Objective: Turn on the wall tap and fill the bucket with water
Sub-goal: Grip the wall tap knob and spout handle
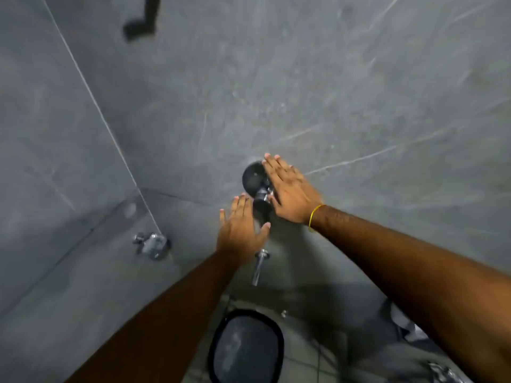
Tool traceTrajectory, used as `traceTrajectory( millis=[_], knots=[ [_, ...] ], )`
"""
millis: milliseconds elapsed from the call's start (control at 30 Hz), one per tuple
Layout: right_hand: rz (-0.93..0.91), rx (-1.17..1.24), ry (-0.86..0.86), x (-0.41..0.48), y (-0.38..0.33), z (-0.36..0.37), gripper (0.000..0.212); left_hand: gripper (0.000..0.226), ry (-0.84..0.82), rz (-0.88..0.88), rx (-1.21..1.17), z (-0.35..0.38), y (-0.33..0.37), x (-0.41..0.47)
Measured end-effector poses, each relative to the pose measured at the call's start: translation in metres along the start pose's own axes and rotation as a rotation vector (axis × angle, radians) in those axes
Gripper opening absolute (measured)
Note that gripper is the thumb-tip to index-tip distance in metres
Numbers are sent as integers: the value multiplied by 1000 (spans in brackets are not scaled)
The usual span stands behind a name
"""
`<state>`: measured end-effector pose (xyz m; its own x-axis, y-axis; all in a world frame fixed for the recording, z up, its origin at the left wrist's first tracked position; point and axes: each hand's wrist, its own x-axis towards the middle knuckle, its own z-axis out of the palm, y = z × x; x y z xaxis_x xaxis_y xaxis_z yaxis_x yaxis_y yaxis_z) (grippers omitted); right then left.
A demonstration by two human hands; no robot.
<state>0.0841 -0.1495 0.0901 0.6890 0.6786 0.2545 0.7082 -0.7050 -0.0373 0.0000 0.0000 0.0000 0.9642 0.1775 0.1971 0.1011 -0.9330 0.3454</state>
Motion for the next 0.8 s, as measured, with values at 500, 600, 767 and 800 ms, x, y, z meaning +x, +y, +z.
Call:
traceTrajectory(
  millis=[500, 600, 767, 800],
  knots=[
    [-209, -73, 81, 37, 29, 51, 76, 63, -174, -312, -490, 79, 16, 37],
    [-206, -74, 69, 36, 29, 51, 78, 59, -182, -302, -486, 72, 14, 33],
    [-214, -85, 43, 38, 29, 51, 84, 50, -169, -235, -464, 62, 11, 27],
    [-212, -90, 49, 38, 29, 51, 83, 51, -180, -232, -459, 61, 10, 27]
  ],
)
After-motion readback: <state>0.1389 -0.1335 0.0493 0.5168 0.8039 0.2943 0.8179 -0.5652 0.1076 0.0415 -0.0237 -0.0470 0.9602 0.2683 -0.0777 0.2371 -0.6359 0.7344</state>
